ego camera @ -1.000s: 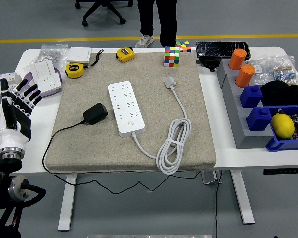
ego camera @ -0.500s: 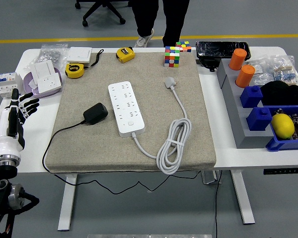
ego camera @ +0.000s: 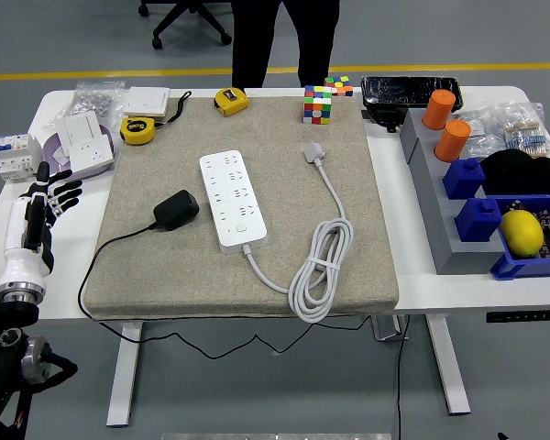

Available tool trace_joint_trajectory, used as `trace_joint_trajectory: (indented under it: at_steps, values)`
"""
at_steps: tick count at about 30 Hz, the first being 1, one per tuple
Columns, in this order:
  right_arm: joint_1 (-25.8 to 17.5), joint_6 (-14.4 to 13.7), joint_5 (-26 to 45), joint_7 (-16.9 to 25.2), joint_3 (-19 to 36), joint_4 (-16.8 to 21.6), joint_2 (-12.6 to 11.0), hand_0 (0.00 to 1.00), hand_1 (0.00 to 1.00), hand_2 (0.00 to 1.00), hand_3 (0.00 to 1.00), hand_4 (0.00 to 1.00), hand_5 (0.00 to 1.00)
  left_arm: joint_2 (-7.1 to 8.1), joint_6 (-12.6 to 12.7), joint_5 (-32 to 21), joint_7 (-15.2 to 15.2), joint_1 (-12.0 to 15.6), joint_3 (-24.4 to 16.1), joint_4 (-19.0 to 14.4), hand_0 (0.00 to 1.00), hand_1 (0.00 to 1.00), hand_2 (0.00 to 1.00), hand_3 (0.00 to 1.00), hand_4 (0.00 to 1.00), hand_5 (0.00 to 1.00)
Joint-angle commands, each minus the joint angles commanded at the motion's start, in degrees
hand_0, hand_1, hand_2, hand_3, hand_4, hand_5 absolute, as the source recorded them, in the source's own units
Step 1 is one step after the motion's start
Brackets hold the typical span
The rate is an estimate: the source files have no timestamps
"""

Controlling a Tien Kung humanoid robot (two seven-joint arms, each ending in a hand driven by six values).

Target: Pick up the plug,place it near the board,insert it into the board,press the button

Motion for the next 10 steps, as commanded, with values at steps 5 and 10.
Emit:
trace_joint_trajectory:
  at_steps: [5, 10]
  values:
    - [0.2, 0.0, -0.4, -0.2, 0.4, 0.0, 0.1, 0.878, 0.778, 0.763, 0.785, 0.998, 0.998, 0.0, -0.1, 0.2, 0.3, -0.1, -0.1, 0.0, 0.679, 0.678, 0.641, 0.674, 0.998, 0.877]
    - [0.1, 0.0, -1.2, -0.4, 1.2, 0.0, 0.3, 0.878, 0.778, 0.763, 0.785, 0.998, 0.997, 0.0, 0.0, 0.4, 0.3, -0.2, 0.1, 0.1, 0.678, 0.677, 0.64, 0.675, 0.998, 0.87]
